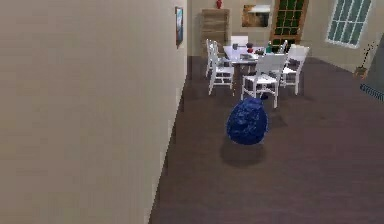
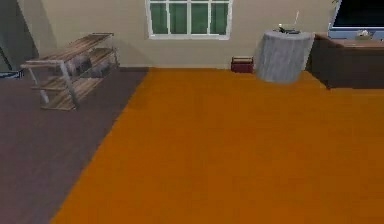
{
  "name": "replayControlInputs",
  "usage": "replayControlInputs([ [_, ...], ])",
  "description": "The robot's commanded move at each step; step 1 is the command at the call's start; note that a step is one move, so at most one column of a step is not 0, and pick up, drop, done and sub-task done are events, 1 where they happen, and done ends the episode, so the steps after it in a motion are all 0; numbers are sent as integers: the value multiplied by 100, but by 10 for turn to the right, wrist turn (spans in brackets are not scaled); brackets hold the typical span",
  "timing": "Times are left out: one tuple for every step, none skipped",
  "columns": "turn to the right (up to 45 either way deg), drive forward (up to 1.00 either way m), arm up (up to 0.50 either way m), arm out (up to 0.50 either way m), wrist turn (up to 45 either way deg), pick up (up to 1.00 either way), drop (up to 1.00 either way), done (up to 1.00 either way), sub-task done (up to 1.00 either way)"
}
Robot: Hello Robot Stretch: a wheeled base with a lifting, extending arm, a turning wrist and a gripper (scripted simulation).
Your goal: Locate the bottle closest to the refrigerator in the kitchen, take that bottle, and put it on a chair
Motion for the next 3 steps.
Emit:
replayControlInputs([
  [0,100,0,0,0,0,0,0,0],
  [0,100,0,0,0,0,0,0,0],
  [0,100,0,0,0,0,0,0,0],
])
